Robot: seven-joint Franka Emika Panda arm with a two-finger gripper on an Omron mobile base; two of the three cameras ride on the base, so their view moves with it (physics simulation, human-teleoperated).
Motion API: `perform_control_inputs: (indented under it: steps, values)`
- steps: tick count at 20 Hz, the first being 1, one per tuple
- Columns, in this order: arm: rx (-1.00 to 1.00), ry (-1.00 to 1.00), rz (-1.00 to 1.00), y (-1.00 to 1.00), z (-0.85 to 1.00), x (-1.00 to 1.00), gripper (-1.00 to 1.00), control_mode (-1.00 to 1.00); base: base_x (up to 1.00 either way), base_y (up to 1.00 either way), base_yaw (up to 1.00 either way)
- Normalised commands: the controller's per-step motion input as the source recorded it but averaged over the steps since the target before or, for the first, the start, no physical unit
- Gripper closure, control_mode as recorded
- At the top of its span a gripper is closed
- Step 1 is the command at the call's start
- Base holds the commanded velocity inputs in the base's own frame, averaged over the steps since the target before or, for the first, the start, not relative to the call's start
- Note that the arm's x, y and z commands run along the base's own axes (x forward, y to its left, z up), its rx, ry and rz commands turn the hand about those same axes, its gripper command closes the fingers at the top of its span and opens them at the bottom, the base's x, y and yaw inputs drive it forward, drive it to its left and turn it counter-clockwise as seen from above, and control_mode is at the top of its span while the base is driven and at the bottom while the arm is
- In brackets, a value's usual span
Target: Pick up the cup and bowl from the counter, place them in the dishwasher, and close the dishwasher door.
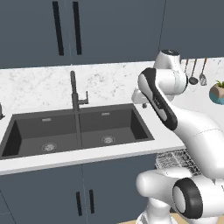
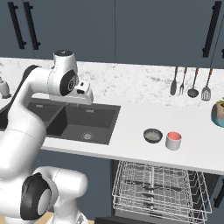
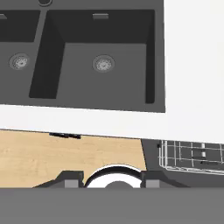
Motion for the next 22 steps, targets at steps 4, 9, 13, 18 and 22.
perform_control_inputs:
  steps: [4, 9, 13, 18, 22]
  values:
    - [0.00, 0.06, 0.00, 0.00, -0.03, 0.00, -1.00, -1.00, 0.00, 0.00, 0.00]
    - [-0.06, 0.24, 0.00, 0.00, -0.28, 0.00, -1.00, -1.00, 0.00, 0.00, 0.00]
    - [-0.17, 0.29, -0.05, -0.09, -0.46, 0.00, -1.00, -1.00, 0.00, 0.00, 0.00]
    - [-0.05, 0.13, -0.09, -0.75, -0.55, 0.04, -1.00, -1.00, 0.00, 0.00, 0.00]
    - [0.06, 0.00, -0.10, -1.00, -0.55, 0.02, -1.00, -1.00, 0.00, 0.00, 0.00]
